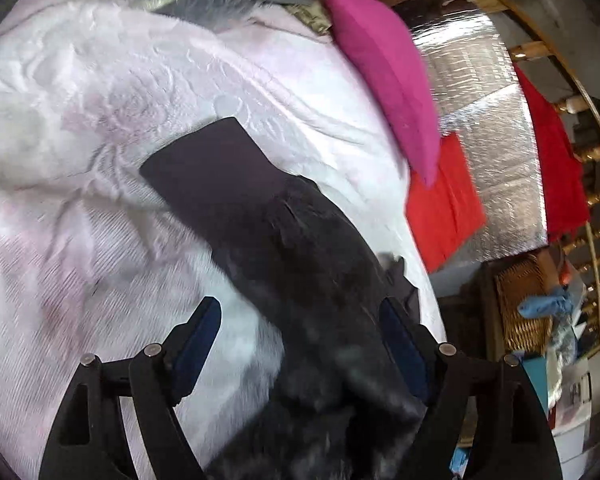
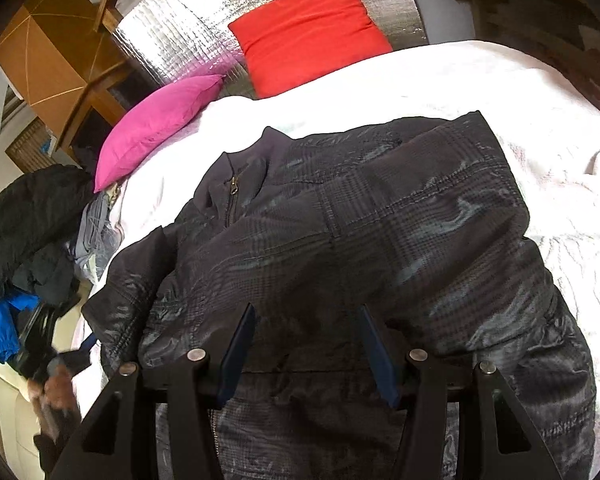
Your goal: Fold large clothes
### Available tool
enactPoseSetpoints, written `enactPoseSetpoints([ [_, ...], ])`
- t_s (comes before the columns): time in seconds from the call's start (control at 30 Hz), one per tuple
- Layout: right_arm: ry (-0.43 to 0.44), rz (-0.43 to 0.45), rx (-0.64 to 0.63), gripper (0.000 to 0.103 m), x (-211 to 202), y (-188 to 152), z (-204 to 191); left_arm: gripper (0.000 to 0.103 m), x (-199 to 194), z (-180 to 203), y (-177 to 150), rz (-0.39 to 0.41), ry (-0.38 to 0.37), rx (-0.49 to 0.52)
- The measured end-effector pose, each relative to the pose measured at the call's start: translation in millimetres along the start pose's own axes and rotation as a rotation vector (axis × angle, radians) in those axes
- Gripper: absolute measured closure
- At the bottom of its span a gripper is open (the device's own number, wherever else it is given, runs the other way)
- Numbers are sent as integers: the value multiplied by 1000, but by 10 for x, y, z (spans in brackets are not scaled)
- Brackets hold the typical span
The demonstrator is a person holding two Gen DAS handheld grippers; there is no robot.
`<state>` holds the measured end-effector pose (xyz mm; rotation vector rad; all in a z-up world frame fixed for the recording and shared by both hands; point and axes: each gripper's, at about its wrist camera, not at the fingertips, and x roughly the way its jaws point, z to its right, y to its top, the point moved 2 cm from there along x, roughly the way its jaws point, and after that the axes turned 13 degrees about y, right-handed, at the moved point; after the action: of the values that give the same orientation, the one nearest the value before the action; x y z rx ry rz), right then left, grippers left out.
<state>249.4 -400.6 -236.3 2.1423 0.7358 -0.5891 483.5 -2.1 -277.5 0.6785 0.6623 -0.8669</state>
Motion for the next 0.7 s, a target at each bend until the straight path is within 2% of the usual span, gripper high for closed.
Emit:
enactPoseSetpoints([
  [0.03, -3, 0, -4, 45, 8, -1, -6, 29, 73, 14, 42, 0, 8, 8],
  [0.07, -7, -2, -8, 45, 16, -1, -8, 39, 132, 37, 59, -9, 22, 19],
  [0.1, -9, -3, -10, 45, 15, -7, -1, 59, 187, 37, 93, -16, 36, 23],
  [0.13, -12, -1, -13, 45, 13, -8, 2, 66, 255, 38, 107, -23, 42, 21],
  [0.2, -24, 10, -17, 45, -15, 12, 43, 88, 241, -7, 200, 0, 52, 28],
  [0.27, -32, 25, -7, 45, -67, 47, 121, 93, 122, 154, 191, 49, 81, 94],
  [0.33, -34, 42, 10, 45, -129, 80, 197, 94, -88, 432, 124, 123, 79, 197],
  [0.4, -36, 66, 37, 45, -223, 121, 296, 94, -313, 812, -70, 199, 66, 333],
  [0.47, -37, 99, 71, 45, -344, 168, 411, 94, -456, 1211, -331, 238, 61, 456],
  [0.57, -25, 142, 117, 45, -521, 230, 563, 94, -562, 1698, -799, 237, 46, 606],
  [0.63, -16, 161, 137, 45, -620, 256, 625, 95, -523, 2058, -1130, 205, 22, 708],
  [0.7, -3, 181, 160, 45, -730, 283, 707, 95, -485, 2323, -1417, 181, 33, 793],
])
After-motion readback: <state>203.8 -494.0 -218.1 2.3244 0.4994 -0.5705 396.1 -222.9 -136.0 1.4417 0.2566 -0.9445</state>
